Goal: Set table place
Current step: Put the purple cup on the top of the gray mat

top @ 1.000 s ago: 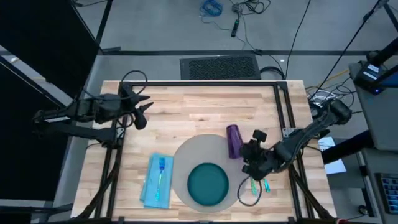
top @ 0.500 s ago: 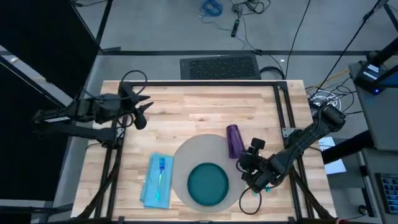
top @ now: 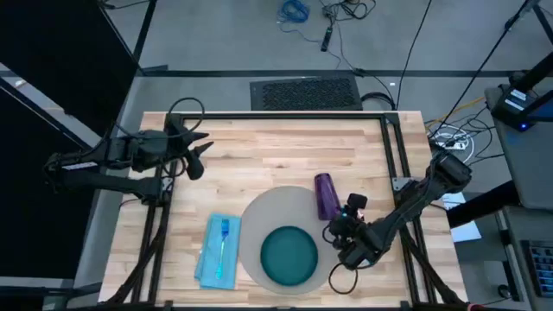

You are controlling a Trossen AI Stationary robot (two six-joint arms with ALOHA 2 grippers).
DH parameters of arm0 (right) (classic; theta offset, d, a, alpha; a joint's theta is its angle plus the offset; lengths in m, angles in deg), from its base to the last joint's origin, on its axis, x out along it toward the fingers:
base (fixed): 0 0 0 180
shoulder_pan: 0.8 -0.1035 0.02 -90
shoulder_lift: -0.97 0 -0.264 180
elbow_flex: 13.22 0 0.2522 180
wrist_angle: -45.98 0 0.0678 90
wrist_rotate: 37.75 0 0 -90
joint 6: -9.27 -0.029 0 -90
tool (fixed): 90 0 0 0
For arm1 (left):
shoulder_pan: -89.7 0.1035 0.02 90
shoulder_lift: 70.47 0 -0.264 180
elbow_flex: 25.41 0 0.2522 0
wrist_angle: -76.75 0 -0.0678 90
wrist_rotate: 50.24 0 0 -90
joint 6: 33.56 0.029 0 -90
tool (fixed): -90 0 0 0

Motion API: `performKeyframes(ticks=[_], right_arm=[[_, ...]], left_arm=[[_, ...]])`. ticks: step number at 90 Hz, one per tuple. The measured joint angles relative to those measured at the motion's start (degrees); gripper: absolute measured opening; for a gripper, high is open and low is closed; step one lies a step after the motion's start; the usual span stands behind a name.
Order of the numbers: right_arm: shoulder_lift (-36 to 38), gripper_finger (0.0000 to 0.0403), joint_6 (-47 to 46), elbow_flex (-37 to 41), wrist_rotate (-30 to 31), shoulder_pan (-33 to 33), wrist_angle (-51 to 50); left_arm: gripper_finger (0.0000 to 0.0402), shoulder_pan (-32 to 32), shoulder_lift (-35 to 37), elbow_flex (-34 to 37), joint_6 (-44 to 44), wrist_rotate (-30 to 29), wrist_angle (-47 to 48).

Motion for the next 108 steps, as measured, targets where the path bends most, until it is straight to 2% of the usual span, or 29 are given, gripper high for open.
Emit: performKeyframes(ticks=[28, 35, 43, 47, 55, 75, 90, 108], right_arm=[[-2.28, 0.0132, -0.17, 0.0, 4.44, 3.8, -0.37], [-2.3, 0.0106, -0.03, 0.0, 4.48, 5.26, -0.37], [-2.3, 0.0037, 0.7, 0.0, 4.84, 6.39, -0.56], [-2.3, 0.0018, 1.72, 0.0, 5.55, 6.64, -0.58], [-2.15, 0.0004, 0.64, 0.0, 5.52, 7.55, 0.6], [2.07, 0.0001, 0.95, -1.95, 5.45, 7.67, -0.1], [8.27, 0.0001, 2.76, -12.72, 1.89, 8.02, -14.03], [14.91, 0.0, 11.18, -34.04, -9.67, 15.31, -28.68]], left_arm=[[0.0116, 0.0, -0.01, 0.0, 0.0, 0.0, 0.05], [0.0116, 0.0, -0.02, 0.0, 0.0, 0.0, 0.07], [0.0116, 0.0, -0.01, 0.0, 0.0, 0.04, 0.07], [0.0116, -0.01, -0.02, 0.0, 0.0, 0.06, 0.07], [0.0116, -0.01, 0.0, 0.0, 0.0, 0.13, 0.11], [0.0116, 0.0, -0.02, 0.0, 0.0, 0.28, 0.33], [0.0116, -0.02, 0.01, 0.0, 0.98, 0.46, 0.5], [0.0116, -0.01, 0.01, 0.0, 0.95, 0.71, 0.48]])
